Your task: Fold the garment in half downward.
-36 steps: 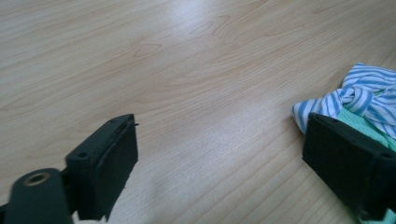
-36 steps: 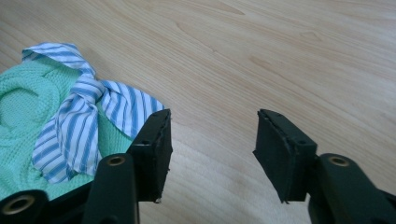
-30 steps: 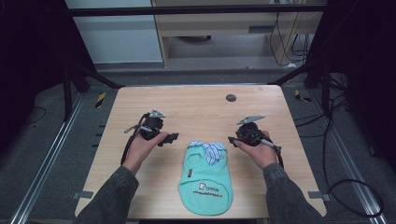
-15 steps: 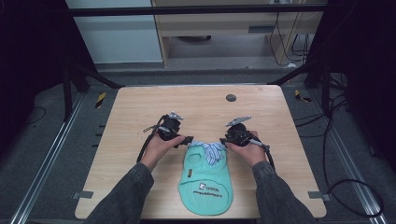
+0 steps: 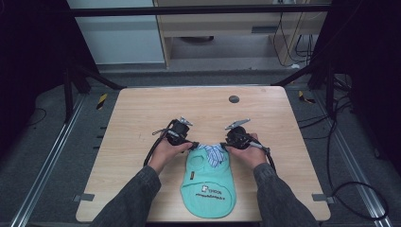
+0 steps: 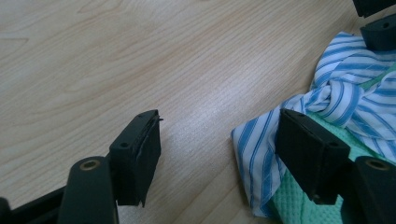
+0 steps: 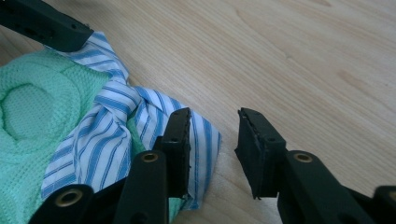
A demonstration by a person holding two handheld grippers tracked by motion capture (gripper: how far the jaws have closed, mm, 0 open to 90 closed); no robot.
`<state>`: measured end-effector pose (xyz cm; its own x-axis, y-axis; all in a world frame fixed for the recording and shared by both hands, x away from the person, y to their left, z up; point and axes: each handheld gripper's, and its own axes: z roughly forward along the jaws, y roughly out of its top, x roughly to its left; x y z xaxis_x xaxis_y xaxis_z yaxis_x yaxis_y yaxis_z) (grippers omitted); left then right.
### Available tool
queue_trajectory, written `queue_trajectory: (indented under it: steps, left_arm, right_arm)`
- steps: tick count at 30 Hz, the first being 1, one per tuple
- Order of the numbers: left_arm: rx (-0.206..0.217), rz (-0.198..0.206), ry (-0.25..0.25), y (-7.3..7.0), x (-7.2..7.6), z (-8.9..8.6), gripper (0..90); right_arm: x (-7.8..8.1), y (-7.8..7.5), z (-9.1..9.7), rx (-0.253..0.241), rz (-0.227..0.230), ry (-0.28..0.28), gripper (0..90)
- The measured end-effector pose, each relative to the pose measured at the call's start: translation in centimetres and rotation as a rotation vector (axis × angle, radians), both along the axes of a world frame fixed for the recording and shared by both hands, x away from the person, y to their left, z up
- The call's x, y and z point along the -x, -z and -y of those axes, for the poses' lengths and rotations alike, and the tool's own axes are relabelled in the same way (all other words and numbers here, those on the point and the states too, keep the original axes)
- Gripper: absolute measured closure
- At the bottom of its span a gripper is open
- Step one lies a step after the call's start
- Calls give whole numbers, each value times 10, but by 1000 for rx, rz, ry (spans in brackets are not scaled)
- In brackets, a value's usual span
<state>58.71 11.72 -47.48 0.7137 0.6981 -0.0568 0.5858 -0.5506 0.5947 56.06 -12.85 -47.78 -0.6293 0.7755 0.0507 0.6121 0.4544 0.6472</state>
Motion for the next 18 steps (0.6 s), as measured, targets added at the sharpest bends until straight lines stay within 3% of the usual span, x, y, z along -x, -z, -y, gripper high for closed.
queue_trajectory:
  steps: [7,14,18]
  left_arm:
    - [-5,-16,-5,7,0,-1,302]
    - [-16,-16,3,9,2,1,315]
    - [-16,-14,22,8,5,2,401]
  right_arm:
    - [-1,4,-5,18,-27,3,541]
    - [-4,8,-7,27,-49,3,525]
    - [-3,9,-8,28,-53,0,544]
